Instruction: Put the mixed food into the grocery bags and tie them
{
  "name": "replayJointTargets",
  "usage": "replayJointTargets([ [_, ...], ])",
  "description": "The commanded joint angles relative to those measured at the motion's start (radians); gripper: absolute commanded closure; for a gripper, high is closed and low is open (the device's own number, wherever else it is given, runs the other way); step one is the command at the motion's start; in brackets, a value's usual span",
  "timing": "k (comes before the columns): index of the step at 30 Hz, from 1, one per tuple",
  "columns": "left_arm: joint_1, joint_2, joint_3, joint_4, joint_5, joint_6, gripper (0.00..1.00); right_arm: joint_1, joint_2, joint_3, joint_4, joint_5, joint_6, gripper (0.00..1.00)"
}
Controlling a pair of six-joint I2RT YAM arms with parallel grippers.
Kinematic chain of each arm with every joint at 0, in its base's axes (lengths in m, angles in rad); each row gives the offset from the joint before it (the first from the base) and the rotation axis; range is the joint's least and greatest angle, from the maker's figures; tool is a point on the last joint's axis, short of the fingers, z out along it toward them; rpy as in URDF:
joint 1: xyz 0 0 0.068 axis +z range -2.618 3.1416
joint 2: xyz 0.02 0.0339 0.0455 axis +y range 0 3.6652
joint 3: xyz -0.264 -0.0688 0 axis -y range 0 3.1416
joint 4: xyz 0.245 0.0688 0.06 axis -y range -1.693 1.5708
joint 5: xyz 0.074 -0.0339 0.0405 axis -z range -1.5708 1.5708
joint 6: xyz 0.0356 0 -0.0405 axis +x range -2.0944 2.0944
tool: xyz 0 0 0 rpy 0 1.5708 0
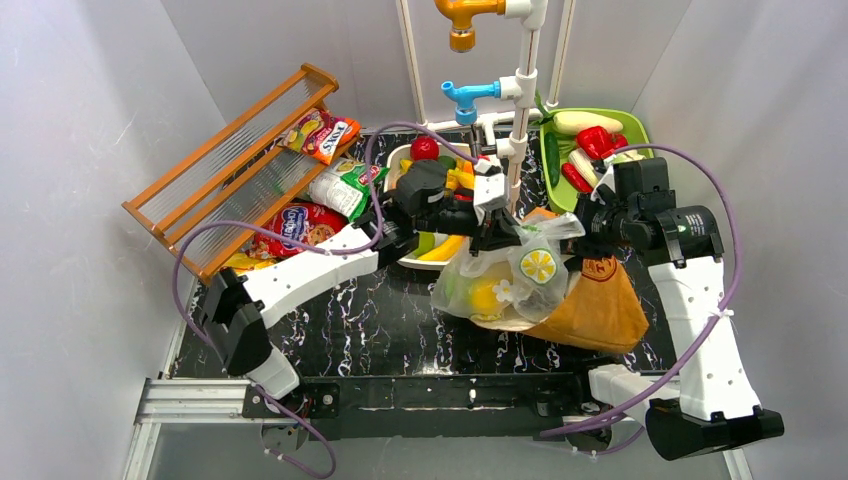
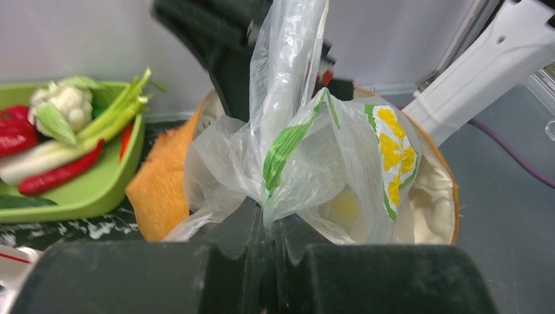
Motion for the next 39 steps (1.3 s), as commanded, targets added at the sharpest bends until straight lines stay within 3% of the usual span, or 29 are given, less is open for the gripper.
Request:
replayJointTargets([
  [1,-0.005,0.028,-0.033,0.105,-0.047,-0.063,1.0,-0.025,0.005,0.077,0.079,-0.144,0.015,0.99],
  [7,-0.02,0.112,-0.014,0.121,-0.027,-0.075,1.0,-0.035,0.019,0.116,0.071,-0.198,0.025,0.99],
  [14,-0.058,0.145,0.003,0.01,-0.024,0.042,1.0,-0.039,0.032,0.167,0.083,-0.296,0.031,0.99],
  [28,-0.085,0.22,0.109,-0.111,-0.25,-0.02,1.0,-0.035,0.051,0.191,0.167,-0.534,0.054,0.99],
  [29,-0.086,0.221,0.126,-0.119,-0.277,-0.024,0.95,-0.035,0.052,0.187,0.166,-0.532,0.056,0.99],
  [32,-0.086,0.219,0.196,-0.16,-0.334,-0.039,0.56,-0.034,0.055,0.19,0.142,-0.495,0.057,0.99],
  [34,-0.086,0.215,0.247,-0.202,-0.331,-0.037,0.36,-0.035,0.061,0.198,0.106,-0.444,0.058,0.99],
  [37,-0.087,0.195,0.305,-0.279,-0.325,-0.053,0.17,-0.034,0.073,0.217,0.052,-0.379,0.052,0.99],
  [39,-0.087,0.16,0.312,-0.291,-0.337,-0.067,0.11,-0.036,0.072,0.219,0.032,-0.35,0.05,0.99],
])
